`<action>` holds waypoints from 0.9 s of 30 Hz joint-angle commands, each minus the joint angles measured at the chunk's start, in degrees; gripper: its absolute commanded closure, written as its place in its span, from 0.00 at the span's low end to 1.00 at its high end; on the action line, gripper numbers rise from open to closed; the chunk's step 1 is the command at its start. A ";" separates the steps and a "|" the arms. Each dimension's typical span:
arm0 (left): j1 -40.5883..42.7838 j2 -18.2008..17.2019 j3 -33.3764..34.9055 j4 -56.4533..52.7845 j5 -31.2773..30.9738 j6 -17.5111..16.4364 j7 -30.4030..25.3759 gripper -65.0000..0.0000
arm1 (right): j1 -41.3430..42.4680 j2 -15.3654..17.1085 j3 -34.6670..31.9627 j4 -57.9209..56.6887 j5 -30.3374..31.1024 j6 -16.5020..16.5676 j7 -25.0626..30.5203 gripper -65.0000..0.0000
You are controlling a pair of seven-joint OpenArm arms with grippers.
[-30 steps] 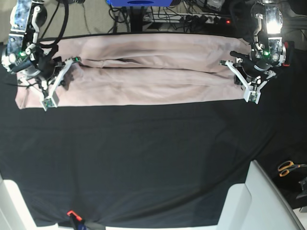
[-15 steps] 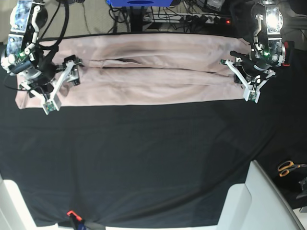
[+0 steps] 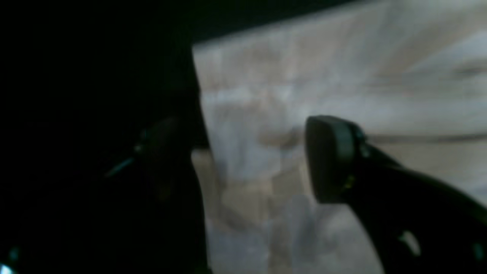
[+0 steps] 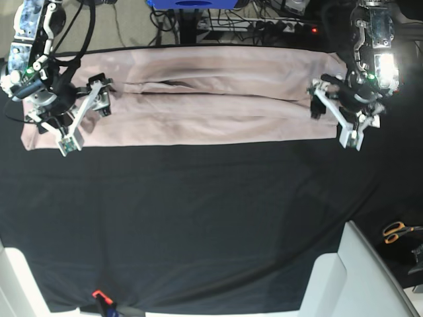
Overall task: Fold the T-shirt properly
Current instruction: 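Release the shirt and reposition both grippers at the folded strip's ends, then grasp the strip end with the left gripper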
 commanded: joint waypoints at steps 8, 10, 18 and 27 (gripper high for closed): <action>1.52 -0.86 -18.34 10.13 -26.66 -0.16 9.91 0.18 | 0.29 0.41 0.25 1.20 0.32 0.06 1.22 0.26; 2.75 -1.57 -26.42 5.91 -40.20 -1.22 12.11 0.18 | 0.29 0.41 0.25 1.20 0.32 0.06 1.22 0.26; 1.78 -7.72 -26.25 -16.33 -46.09 -24.12 10.35 0.19 | 0.20 0.41 0.16 1.20 0.32 0.15 1.22 0.26; -1.91 -5.87 -26.34 -28.64 -36.94 -24.12 9.12 0.19 | -0.07 0.41 0.16 1.02 0.32 0.15 3.94 0.26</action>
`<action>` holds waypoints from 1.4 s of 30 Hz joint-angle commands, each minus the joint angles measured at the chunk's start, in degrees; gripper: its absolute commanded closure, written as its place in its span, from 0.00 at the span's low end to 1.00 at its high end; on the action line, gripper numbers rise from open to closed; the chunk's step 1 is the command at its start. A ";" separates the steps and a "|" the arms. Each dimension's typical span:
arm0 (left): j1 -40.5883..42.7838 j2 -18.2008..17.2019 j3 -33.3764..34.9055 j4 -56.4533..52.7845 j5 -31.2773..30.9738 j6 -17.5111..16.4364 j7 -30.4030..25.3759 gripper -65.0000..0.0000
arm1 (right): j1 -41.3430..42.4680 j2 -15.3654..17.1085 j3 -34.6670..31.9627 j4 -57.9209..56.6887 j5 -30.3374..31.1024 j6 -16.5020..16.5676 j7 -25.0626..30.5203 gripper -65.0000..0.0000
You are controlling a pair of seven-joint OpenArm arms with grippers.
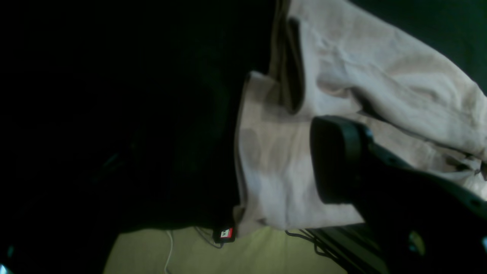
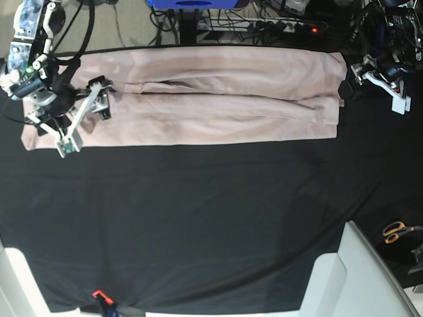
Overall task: Fold the T-shirt properly
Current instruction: 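Grasp the strip end with the left gripper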
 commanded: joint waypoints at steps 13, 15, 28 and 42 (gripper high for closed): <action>-4.78 -0.03 3.98 -1.49 -0.26 -0.54 -0.95 0.19 | 0.26 0.28 -0.24 0.89 0.39 0.13 1.30 0.26; -5.83 0.15 5.92 -3.16 1.67 -0.54 -1.39 0.19 | 0.26 0.28 -0.24 0.89 0.39 0.13 1.30 0.26; -7.24 5.07 8.29 -5.88 8.44 -0.54 -4.38 0.30 | 0.26 0.28 0.11 0.89 0.39 0.13 1.39 0.26; -7.68 5.42 8.11 -1.84 13.98 -0.54 -4.65 1.00 | -1.32 0.02 0.29 1.07 0.39 0.04 7.54 0.26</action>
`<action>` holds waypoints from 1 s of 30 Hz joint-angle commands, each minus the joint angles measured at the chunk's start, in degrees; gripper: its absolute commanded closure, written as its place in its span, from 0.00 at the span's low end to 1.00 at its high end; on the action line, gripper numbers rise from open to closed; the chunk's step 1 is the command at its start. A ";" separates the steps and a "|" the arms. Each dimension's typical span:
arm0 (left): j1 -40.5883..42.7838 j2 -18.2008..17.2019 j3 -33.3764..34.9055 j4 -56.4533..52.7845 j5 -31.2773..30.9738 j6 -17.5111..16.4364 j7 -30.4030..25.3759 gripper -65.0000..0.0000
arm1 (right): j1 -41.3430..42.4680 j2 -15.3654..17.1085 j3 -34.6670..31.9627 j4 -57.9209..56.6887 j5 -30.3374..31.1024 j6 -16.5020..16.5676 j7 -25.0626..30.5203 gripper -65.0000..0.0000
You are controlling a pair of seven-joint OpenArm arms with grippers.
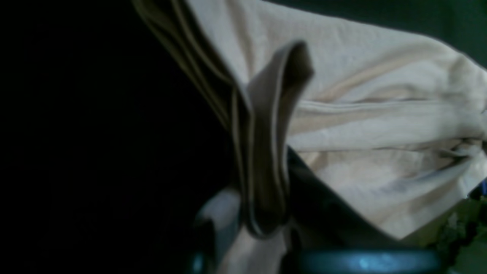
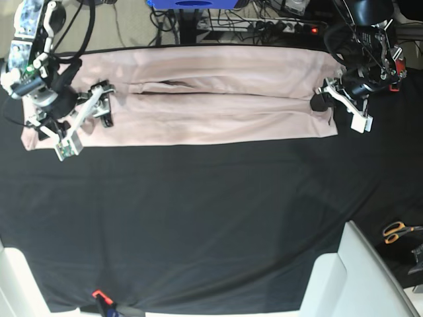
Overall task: Fold the T-shirt properly
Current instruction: 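Grasp the strip end with the left gripper, then fold the strip end over toward the right gripper with the left gripper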
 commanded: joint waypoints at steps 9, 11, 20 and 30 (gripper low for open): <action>4.74 0.69 -0.08 16.98 0.34 0.36 0.76 1.00 | -0.36 -5.19 8.20 1.18 0.30 0.13 4.31 0.26; 5.44 1.57 0.01 19.36 0.43 0.36 0.84 1.00 | -0.27 -5.19 8.20 1.18 0.30 0.13 4.31 0.26; 9.93 7.02 10.64 33.16 0.16 0.36 0.84 1.00 | -0.54 -5.19 8.20 1.18 0.30 0.13 4.31 0.26; 9.40 14.31 19.43 33.95 0.43 0.36 0.84 1.00 | -0.62 -5.10 8.29 1.18 0.21 0.13 4.31 0.26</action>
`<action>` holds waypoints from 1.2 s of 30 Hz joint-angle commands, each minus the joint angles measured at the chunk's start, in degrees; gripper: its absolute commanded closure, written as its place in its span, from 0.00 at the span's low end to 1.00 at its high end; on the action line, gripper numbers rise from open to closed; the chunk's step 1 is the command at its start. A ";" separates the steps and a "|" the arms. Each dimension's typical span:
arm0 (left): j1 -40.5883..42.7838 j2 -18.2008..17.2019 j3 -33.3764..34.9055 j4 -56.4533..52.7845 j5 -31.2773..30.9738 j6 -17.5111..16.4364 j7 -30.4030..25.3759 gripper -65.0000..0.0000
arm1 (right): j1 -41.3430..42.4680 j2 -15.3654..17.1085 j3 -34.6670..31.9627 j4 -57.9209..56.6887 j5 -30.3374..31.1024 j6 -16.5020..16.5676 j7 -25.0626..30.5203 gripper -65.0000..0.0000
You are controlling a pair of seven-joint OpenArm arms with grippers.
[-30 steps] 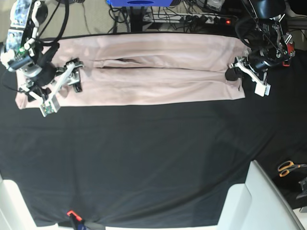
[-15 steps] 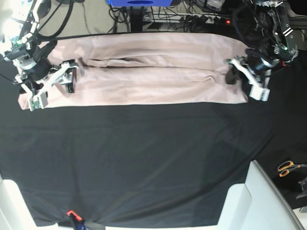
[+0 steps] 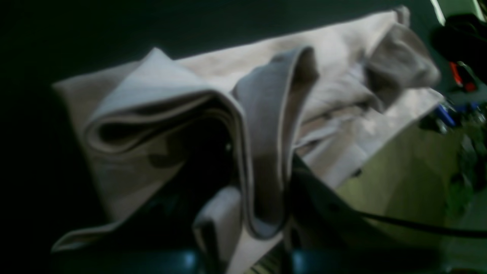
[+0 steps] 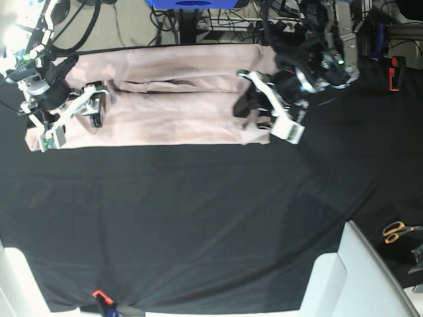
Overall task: Fold the T-shirt properly
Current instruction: 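Fold the strip end over toward the right gripper with the left gripper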
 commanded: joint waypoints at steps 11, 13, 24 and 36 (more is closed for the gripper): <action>-7.91 2.59 3.21 -12.50 -1.70 -0.54 -1.30 1.00 | 0.12 1.39 0.09 1.00 0.78 0.13 1.18 0.26; -9.40 2.33 6.29 -14.79 -1.70 -0.54 -1.48 1.00 | 0.12 1.39 0.09 1.00 0.78 0.13 1.18 0.26; -15.91 4.26 9.10 -23.67 -1.70 -0.54 -1.56 1.00 | 0.12 1.39 0.09 1.00 0.78 0.13 1.18 0.25; -19.87 5.32 16.57 -29.47 -1.70 -0.54 -1.65 0.73 | 0.03 1.39 0.09 1.00 0.69 0.13 1.18 0.25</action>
